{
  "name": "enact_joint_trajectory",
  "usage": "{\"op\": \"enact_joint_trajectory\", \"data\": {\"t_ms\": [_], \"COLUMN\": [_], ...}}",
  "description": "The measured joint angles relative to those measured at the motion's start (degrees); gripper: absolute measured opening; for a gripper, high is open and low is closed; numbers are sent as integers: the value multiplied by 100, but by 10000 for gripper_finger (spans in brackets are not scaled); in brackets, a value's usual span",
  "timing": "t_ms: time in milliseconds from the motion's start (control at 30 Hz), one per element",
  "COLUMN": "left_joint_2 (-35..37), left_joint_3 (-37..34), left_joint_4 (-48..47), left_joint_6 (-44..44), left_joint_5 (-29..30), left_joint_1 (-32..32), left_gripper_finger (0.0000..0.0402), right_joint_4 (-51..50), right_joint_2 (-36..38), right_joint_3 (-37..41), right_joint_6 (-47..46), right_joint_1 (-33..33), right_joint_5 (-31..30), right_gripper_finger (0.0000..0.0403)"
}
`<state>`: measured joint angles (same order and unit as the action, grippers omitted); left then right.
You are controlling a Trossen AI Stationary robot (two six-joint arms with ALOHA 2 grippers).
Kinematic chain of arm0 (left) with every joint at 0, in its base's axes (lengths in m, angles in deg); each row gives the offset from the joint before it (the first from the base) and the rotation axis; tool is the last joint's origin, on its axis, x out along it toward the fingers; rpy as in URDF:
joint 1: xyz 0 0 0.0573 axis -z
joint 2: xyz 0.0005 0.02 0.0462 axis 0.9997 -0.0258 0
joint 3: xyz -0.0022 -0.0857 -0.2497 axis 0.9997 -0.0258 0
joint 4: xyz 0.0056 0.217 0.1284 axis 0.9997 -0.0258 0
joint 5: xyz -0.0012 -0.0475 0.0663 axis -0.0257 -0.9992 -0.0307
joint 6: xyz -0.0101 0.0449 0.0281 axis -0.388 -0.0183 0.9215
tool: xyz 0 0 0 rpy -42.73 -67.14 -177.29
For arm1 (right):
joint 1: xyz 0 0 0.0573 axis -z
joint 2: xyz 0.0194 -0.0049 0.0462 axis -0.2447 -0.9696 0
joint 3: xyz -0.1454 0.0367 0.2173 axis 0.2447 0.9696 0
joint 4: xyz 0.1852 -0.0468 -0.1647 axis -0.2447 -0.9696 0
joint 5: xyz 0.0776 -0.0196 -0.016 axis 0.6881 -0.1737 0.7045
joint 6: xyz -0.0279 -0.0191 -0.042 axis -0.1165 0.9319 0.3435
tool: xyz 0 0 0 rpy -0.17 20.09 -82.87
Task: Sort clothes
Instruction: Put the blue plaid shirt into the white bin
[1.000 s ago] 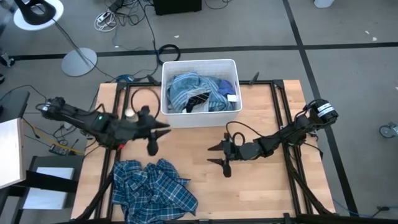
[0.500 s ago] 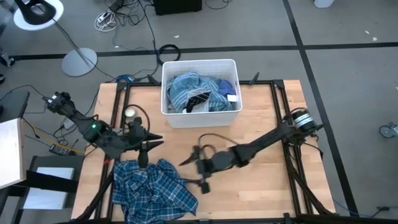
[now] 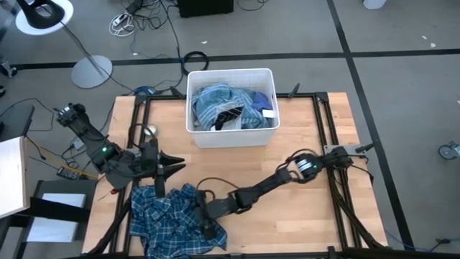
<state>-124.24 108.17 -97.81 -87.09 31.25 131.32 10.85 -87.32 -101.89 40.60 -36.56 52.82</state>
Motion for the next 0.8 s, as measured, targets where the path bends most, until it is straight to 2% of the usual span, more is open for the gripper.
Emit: {"op": "enact_joint_trajectory", "data": {"t_ms": [133,233,300,400,433,667,800], "left_joint_2": [0,0,0,22,44,160,186], "left_joint_3": [0,0,0,0,0,0,-52], "left_joint_4": [-26,-57,-111,-168,-235,-502,-467], "left_joint_6": [-72,-57,33,199,216,496,674], "left_joint_5": [83,81,76,-43,-123,-616,-718], "left_joint_1": [4,4,4,-23,-59,-382,-591], "left_gripper_finger": [93,93,93,90,90,89,89], "right_joint_4": [-563,-934,-1123,-1545,-1791,-3700,-4621], "right_joint_2": [-598,-744,-714,-427,-284,1033,1870], "right_joint_3": [-576,-769,-767,-739,-716,-682,-706], "right_joint_6": [-385,-463,-394,-42,159,833,854], "right_joint_1": [2,13,24,29,34,154,213], "right_joint_5": [66,178,183,50,34,-960,-1112], "right_gripper_finger": [316,269,200,62,38,35,35]}}
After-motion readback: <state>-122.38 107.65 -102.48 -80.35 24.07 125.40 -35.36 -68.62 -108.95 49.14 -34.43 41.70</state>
